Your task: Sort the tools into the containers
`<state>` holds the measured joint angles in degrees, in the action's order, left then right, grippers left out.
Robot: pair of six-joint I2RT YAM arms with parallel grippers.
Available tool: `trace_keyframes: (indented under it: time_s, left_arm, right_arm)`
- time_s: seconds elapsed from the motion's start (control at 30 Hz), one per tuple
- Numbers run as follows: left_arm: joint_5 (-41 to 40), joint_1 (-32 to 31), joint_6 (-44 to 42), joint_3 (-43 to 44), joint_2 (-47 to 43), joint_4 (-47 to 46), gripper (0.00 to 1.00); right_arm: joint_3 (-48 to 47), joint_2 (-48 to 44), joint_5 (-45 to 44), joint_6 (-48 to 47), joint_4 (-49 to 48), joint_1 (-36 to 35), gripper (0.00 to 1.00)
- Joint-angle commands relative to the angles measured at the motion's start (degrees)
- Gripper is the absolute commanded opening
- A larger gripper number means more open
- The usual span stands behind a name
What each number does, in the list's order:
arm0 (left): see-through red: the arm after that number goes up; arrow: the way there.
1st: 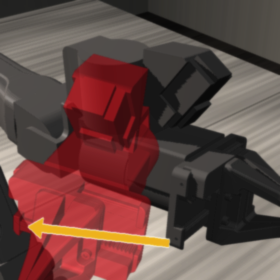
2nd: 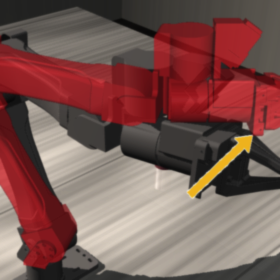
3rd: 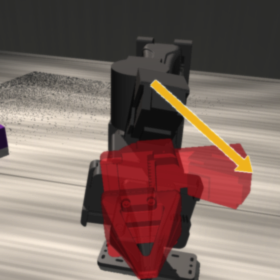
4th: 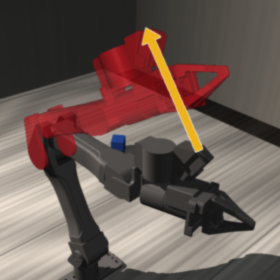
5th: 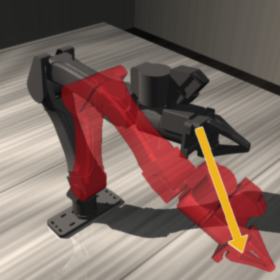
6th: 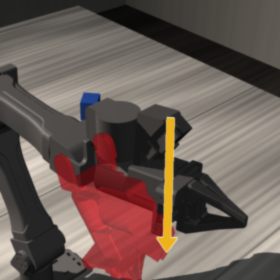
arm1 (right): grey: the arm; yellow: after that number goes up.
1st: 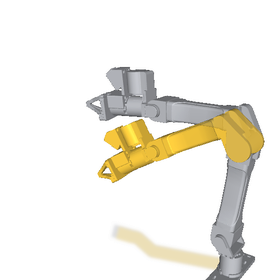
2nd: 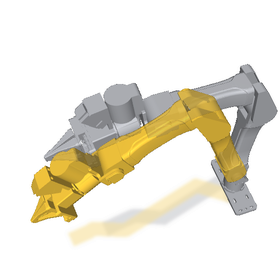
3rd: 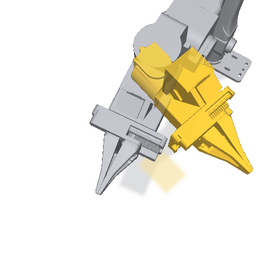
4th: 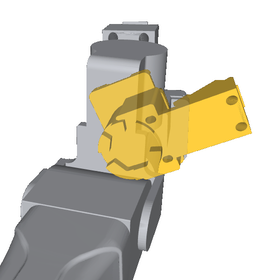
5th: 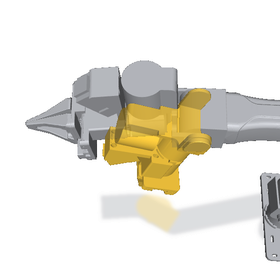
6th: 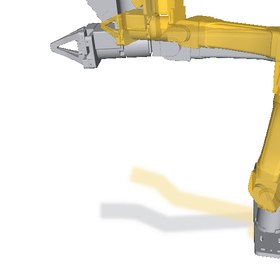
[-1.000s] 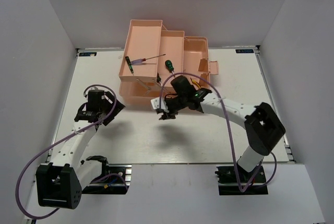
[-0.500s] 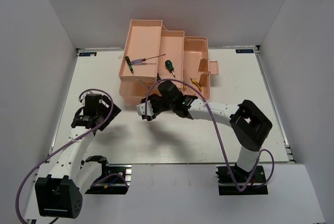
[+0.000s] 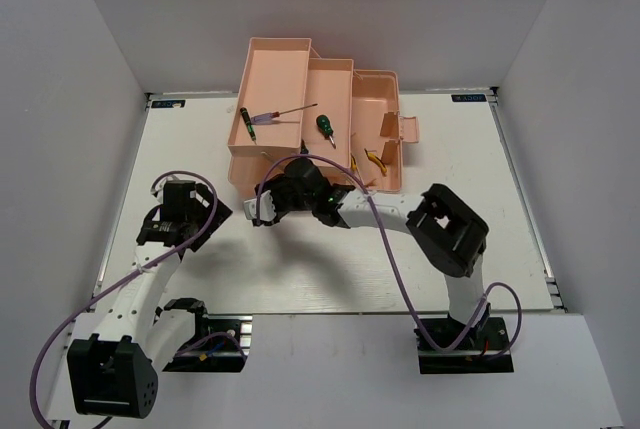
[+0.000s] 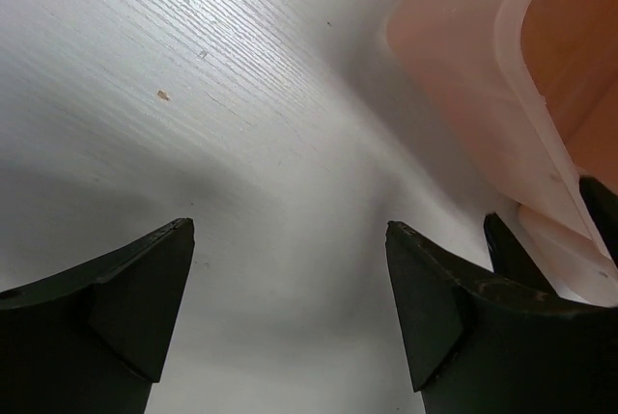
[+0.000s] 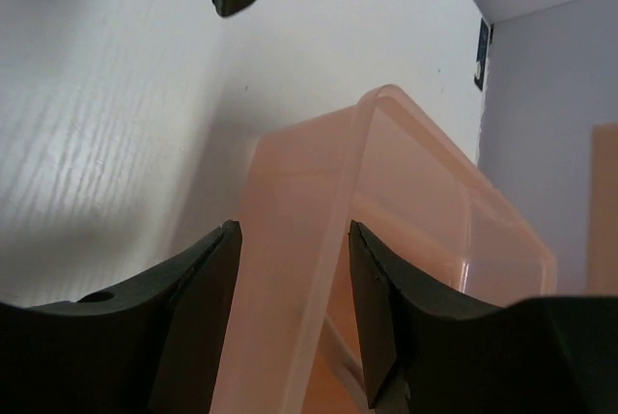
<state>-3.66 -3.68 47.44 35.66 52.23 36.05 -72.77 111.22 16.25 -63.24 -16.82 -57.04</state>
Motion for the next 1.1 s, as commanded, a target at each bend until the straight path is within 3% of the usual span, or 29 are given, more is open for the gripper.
trace_keyframes:
  time_s: [0.0, 0.03, 0.1, 0.17, 0.2, 0.6, 0.93, 1.07]
  left_arm:
    - [-0.9, 0.3, -0.2, 1.3, -1.1, 1.3, 0.92]
    - [-1.4, 0.3, -0.2, 1.3, -1.7, 2.0, 0.92]
    - [-2.0, 0.3, -0.2, 1.9, -2.2, 2.6, 0.92]
    - [-2.5, 0.3, -0.2, 1.9, -2.2, 2.6, 0.92]
    - [-2.5, 0.9, -0.2, 1.9, -2.7, 3.1, 0.92]
    - [6.2, 1.9, 0.8, -2.6, -0.5, -5.3, 0.92]
    - [20.6, 3.1, 6.6, -3.1, 18.6, -29.6, 0.9]
    - [21.2, 3.1, 7.1, 0.8, 24.5, -29.2, 0.89]
  right_arm:
    - [-4.8, 2.8, -4.4, -2.1, -0.9, -0.1, 0.55]
    - [-5.4, 3.9, -4.6, -2.2, 0.3, 0.0, 0.55]
    - [-7.3, 5.1, -5.4, -2.2, 3.1, 0.1, 0.41]
    - [-8.0, 4.8, -5.6, -1.5, 4.2, 0.3, 0.05]
    - [-7.7, 4.4, -5.4, -0.7, 4.4, 0.3, 0.0]
    - [-10.1, -11.0, -1.0, 12.1, 11.2, 2.2, 0.0]
    - [-2.1, -17.7, 1.3, 13.4, 11.5, 3.0, 0.0]
    - [-2.5, -17.6, 0.9, 13.2, 11.8, 2.9, 0.0]
